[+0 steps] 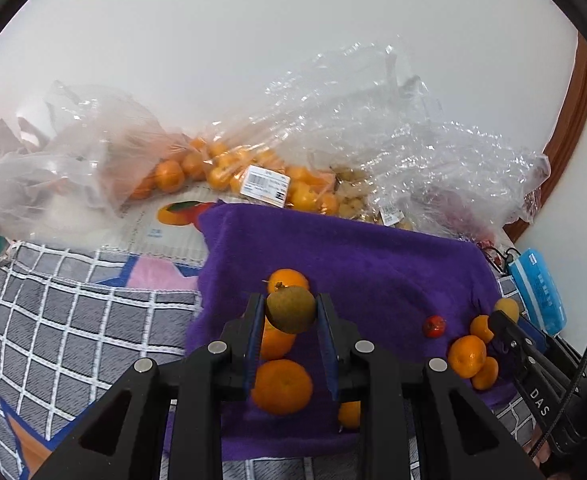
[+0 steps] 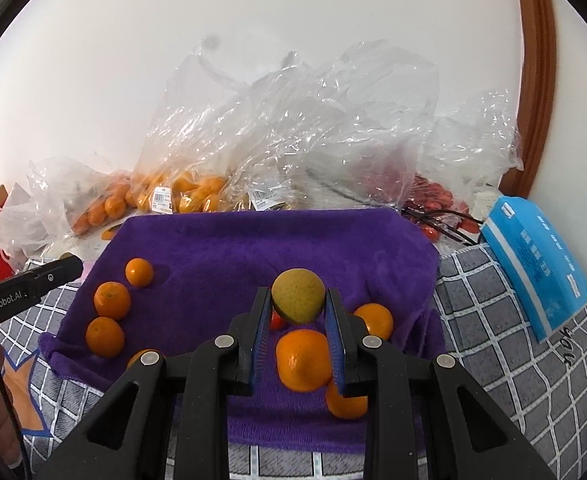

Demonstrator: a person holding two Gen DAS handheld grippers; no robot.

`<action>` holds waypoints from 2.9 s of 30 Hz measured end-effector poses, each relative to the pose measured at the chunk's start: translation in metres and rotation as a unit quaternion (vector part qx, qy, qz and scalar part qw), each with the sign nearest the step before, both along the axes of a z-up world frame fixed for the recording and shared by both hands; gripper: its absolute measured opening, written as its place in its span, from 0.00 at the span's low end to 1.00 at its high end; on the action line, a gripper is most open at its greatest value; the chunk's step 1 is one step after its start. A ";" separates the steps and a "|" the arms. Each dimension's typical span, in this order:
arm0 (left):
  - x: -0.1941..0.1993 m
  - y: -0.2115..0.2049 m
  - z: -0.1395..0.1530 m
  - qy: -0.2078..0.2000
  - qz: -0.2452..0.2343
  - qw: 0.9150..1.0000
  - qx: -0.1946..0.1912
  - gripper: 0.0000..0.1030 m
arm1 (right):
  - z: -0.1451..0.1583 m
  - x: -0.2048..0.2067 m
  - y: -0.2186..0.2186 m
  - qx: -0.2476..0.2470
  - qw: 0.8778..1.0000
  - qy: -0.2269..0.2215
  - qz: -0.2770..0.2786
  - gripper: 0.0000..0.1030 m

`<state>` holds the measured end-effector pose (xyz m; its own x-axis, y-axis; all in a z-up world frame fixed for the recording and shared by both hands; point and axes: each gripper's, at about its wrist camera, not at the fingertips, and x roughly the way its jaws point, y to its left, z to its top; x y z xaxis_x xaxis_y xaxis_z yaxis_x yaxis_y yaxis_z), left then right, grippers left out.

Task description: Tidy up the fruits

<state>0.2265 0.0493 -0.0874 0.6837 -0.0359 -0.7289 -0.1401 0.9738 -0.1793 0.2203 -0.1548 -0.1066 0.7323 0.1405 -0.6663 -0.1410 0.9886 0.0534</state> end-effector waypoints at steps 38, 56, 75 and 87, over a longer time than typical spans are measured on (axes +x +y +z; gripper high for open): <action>0.024 -0.029 -0.051 0.071 -0.060 0.994 -0.051 0.24 | -0.042 0.040 -0.007 -0.007 0.999 0.037 -0.017 0.26; 0.024 -0.033 -0.052 0.071 -0.061 0.995 -0.032 0.24 | -0.041 0.036 -0.008 -0.006 1.000 0.026 -0.016 0.29; -0.026 -0.031 -0.005 0.033 -0.056 0.998 -0.018 0.53 | -0.004 -0.005 -0.013 0.009 0.999 0.039 -0.034 0.40; -0.117 -0.038 0.045 -0.035 -0.029 0.999 0.016 0.83 | 0.062 -0.101 -0.016 -0.002 0.999 0.008 -0.049 0.46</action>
<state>0.1096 0.0115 -0.0426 0.7298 -0.0542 -0.6815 -0.0710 0.9855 -0.1544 0.1195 -0.1710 -0.0443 0.7313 0.0669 -0.6788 -0.0434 0.9977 0.0515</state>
